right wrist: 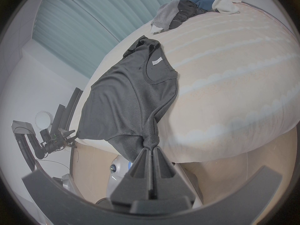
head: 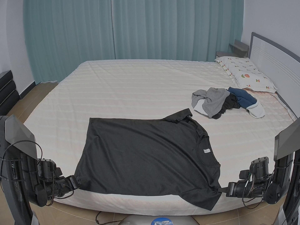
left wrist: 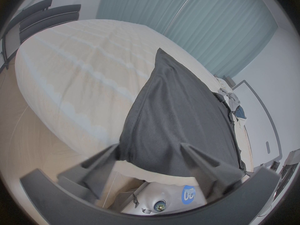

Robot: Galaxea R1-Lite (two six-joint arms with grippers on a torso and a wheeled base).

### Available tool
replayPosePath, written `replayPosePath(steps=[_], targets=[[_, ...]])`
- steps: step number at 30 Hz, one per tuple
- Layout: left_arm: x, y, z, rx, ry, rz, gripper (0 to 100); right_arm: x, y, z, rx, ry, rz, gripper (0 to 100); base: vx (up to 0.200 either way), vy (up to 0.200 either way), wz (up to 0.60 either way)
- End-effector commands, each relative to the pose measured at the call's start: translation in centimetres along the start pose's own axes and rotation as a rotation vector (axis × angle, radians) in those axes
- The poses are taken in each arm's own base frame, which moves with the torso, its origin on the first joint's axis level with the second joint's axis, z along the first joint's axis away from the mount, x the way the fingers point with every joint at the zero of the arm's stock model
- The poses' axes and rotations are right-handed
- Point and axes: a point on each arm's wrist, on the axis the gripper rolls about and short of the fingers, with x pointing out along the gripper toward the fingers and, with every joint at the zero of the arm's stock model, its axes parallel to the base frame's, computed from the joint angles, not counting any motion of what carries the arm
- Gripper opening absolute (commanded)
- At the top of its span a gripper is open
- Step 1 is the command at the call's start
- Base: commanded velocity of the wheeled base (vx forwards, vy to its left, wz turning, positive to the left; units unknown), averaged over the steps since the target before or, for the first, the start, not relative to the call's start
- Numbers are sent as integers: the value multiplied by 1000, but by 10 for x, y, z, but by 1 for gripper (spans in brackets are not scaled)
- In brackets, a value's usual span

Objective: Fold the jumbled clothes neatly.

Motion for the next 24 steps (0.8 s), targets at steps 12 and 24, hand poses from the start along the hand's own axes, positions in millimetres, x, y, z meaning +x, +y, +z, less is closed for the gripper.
replayPosePath(steps=[12,24], targets=[[-8,12,-9,-34,37,69,0,-1,-2,-3,24,3,-5,0,0,0,0],[-15,15,-11,39,43,207,0,9,-8,2,16,-67,9,0,0,0,0]])
